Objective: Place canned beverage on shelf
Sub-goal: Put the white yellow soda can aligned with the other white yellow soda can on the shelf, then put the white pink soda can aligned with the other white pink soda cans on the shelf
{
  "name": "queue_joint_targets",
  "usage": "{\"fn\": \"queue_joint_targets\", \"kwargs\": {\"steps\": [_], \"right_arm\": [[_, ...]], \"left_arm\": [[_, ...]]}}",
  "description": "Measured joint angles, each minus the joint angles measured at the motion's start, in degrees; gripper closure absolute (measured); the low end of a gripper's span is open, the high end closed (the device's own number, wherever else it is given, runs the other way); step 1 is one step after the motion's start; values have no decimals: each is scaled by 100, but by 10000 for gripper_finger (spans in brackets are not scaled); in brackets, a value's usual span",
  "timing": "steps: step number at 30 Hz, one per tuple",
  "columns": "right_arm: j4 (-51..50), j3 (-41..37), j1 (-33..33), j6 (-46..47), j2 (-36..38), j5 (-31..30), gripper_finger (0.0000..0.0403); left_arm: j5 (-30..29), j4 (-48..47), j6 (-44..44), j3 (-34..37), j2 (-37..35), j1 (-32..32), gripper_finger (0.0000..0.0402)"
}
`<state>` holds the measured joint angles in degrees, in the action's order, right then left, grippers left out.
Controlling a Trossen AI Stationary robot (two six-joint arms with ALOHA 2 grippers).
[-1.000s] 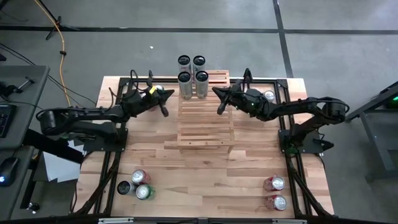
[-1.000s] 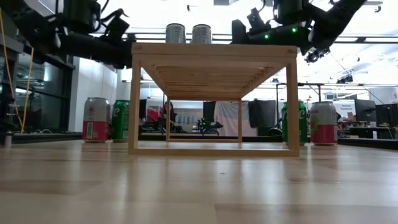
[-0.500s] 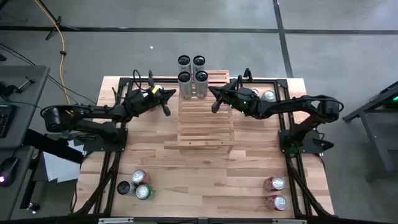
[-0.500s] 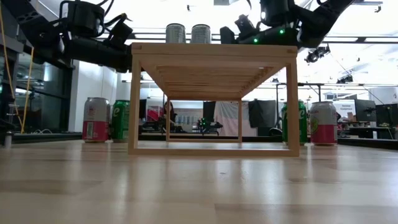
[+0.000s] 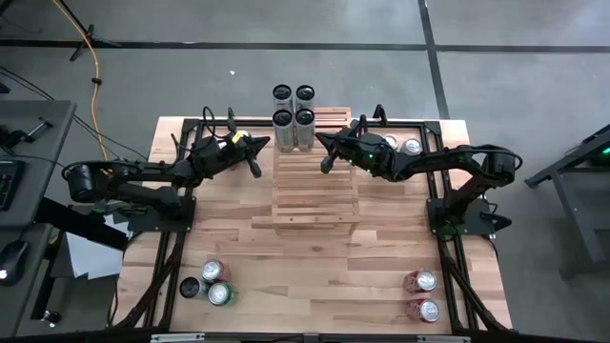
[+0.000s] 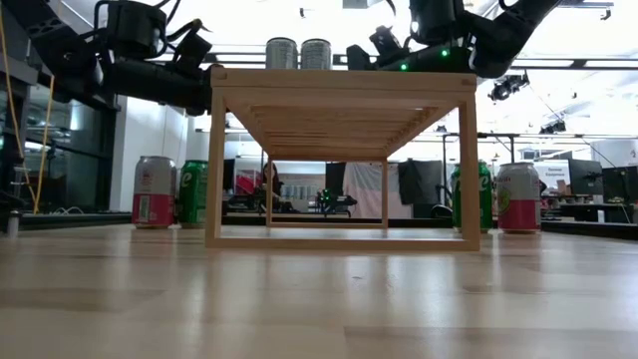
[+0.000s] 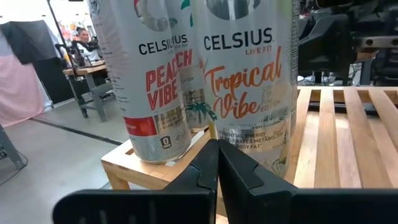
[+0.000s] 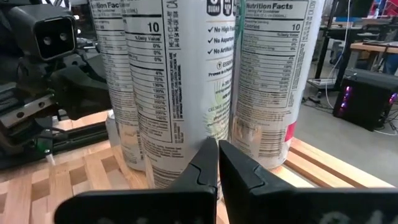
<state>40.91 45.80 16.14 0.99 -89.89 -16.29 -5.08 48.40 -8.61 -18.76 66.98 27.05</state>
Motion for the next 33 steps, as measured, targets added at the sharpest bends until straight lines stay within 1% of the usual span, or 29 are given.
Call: {"fn": "queue_joint_targets", "kwargs": {"steps": [2,5,8,11,13,15,18,21,25,28,33], "right_arm": [[-21,0,0,-105,0,-24,403],[-240,-2,-27,-264,72,-359,403],[-676,-2,-82,-411,305,-678,403],[-1098,-2,-116,-465,590,-837,403],[-1275,-2,-145,-488,759,-839,403],[-1503,-2,-187,-506,930,-855,403],[-1770,-4,-301,-575,1161,-857,403],[-1847,-4,-500,-617,1363,-846,403],[-1870,-4,-839,-785,1613,-565,403],[-1899,-4,-1083,-892,1780,-412,403],[-1915,-4,-1380,-898,1966,-409,403]], "left_arm": [[-3,-5,-22,0,-1,0,401],[-239,-330,-157,0,-221,-9,401],[-585,-1076,-264,-2,-885,-24,401],[-683,-1912,-245,-2,-1832,-24,401],[-545,-2452,-62,-2,-2472,-31,401],[-279,-2913,177,-3,-3068,-74,401],[339,-3492,660,-4,-3818,-189,401],[963,-4164,1122,-1,-4383,-374,401],[1203,-4591,1476,69,-4856,-737,401],[1210,-4614,1366,83,-4999,-1017,401],[1205,-4457,1150,83,-5063,-1311,401]]}}
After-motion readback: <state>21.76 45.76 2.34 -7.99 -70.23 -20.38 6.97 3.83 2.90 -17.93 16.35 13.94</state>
